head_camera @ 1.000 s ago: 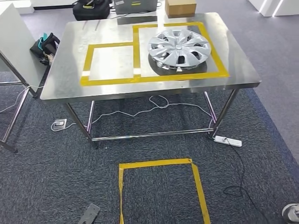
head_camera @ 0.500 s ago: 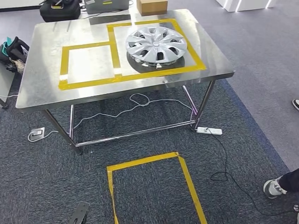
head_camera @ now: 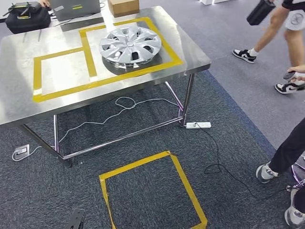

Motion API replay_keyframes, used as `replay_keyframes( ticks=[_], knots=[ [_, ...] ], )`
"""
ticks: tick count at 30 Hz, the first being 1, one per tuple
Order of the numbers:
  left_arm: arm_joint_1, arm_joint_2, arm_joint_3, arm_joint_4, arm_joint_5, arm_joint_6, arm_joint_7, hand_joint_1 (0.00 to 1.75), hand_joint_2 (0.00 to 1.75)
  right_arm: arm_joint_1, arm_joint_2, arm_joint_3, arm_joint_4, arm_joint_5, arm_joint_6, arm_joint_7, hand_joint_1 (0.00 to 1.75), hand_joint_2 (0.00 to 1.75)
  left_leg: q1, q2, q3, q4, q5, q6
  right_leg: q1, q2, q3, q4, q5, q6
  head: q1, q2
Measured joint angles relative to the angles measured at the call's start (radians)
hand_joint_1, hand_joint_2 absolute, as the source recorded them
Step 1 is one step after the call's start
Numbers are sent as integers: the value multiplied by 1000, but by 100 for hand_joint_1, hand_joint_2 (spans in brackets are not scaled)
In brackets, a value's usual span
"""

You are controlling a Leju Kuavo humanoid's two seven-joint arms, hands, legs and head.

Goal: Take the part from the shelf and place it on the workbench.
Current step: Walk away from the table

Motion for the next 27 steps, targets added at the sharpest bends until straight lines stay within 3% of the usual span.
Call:
replay_keyframes(
  ticks=[1,3,4,5,7,9,11,12,13,15,17,19,20,21,24,26,27],
  knots=[
    [1,1,5,0,-1,7,4,0,0,-18,2,-39,93,12,-37,15,0,0,1,-21,-25,56,-33,-4,-3,10,-2,0,3,-4,-1,0],
    [2,1,13,0,-4,18,15,0,0,-50,9,-103,257,28,-116,67,0,0,1,-39,-89,192,-93,-8,-5,35,-8,1,6,-8,-3,0],
    [1,2,15,0,-5,19,20,0,0,-61,15,-128,326,33,-150,93,0,0,1,-41,-109,232,-99,-8,-5,49,-9,1,6,-9,-4,0],
    [0,3,16,0,-5,20,23,0,0,-69,21,-149,386,37,-174,115,0,0,1,-43,-112,234,-85,-7,-5,63,-10,2,6,-9,-5,0],
    [-3,6,20,0,-5,20,27,0,0,-82,34,-179,484,44,-202,141,0,0,0,-59,-69,132,-12,1,-5,91,-10,4,7,-8,-5,0],
    [-7,9,22,0,-5,20,28,0,0,-98,44,-198,554,53,-218,164,0,0,1,-98,-12,3,43,11,-3,118,-14,8,8,-2,-6,0],
    [-12,11,24,0,-4,22,31,0,0,-113,51,-210,606,64,-228,191,0,0,0,-117,7,-48,50,16,-3,139,-24,11,11,8,-6,0],
    [-14,11,26,0,-4,24,33,0,0,-116,54,-215,627,68,-227,200,0,0,1,-110,8,-52,49,18,-5,148,-31,11,13,14,-6,0],
    [-15,11,28,0,-5,27,37,0,0,-117,58,-218,646,73,-220,203,0,0,2,-101,8,-54,52,23,-6,146,-36,13,12,20,-6,0],
    [-14,12,29,0,-19,32,54,0,0,-120,61,-222,677,86,-191,192,0,0,5,-80,10,-58,56,34,-4,100,-60,55,-17,29,0,0],
    [-6,16,29,0,-41,33,77,0,0,-131,62,-223,702,102,-154,172,0,0,5,-56,10,-59,56,40,-4,44,-115,174,-84,37,6,0],
    [2,18,25,0,-64,22,92,0,0,-139,57,-221,718,120,-122,154,0,0,4,-28,9,-58,55,41,-7,28,-167,288,-129,44,6,0],
    [4,19,20,0,-78,14,95,0,0,-141,50,-218,725,132,-108,142,0,0,4,-16,10,-58,55,40,-7,25,-170,300,-125,46,6,0],
    [5,19,13,0,-91,8,96,0,0,-142,43,-213,731,147,-94,133,0,0,5,-6,11,-58,54,39,-8,21,-151,270,-103,48,6,0],
    [1,17,-5,0,-109,2,89,0,0,-149,23,-187,752,203,-72,121,0,0,3,19,16,-53,47,25,-7,-22,-39,73,-22,45,6,0],
    [-5,15,-9,0,-107,2,85,0,0,-157,17,-162,767,239,-71,123,0,0,-2,33,18,-49,45,12,-4,-33,-14,25,-9,31,2,0],
    [-8,14,-9,0,-105,2,83,0,0,-159,15,-150,774,254,-73,125,0,0,-1,40,19,-49,46,6,-3,-22,-16,27,-5,21,0,0]
  ],
)
